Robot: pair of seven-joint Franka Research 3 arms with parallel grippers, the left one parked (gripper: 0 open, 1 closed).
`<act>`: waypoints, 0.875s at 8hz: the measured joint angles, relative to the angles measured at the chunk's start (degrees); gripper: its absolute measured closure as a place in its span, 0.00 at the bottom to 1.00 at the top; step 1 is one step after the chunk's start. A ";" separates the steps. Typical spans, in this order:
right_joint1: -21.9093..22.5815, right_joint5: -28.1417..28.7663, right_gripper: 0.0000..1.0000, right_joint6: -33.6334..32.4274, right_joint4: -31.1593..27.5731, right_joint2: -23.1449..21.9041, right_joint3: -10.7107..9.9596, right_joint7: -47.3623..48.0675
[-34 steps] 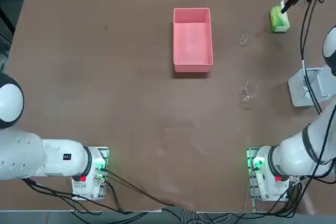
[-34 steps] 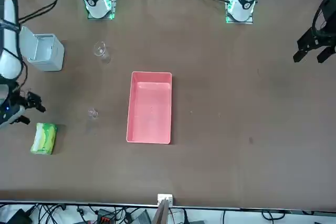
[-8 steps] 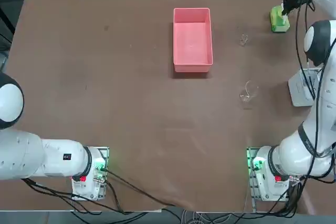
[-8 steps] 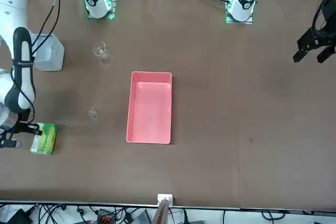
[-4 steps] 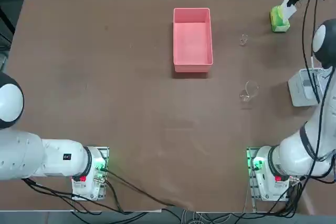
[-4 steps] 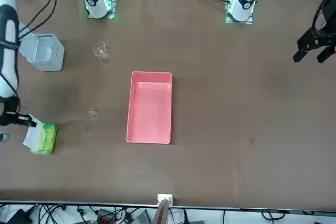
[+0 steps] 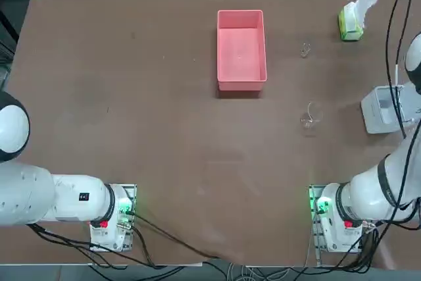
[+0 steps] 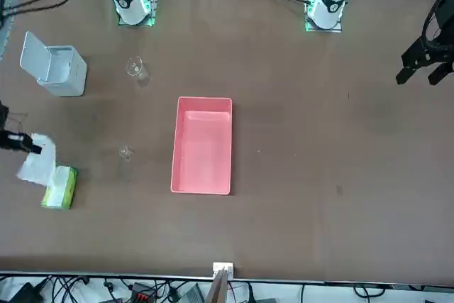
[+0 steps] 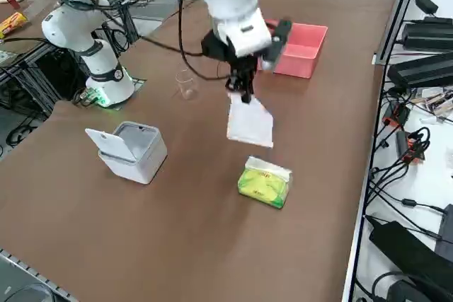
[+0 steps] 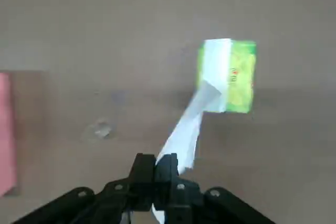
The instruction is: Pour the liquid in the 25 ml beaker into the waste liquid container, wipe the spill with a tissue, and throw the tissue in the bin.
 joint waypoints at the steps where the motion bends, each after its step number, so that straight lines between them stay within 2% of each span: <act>1: 1.27 2.41 0.99 -2.63 -0.04 -1.92 0.11 1.35; 4: 6.27 13.46 0.97 -5.32 -0.78 -3.04 0.42 5.05; 7: 13.79 21.70 0.97 -5.25 -2.60 -0.98 0.74 7.68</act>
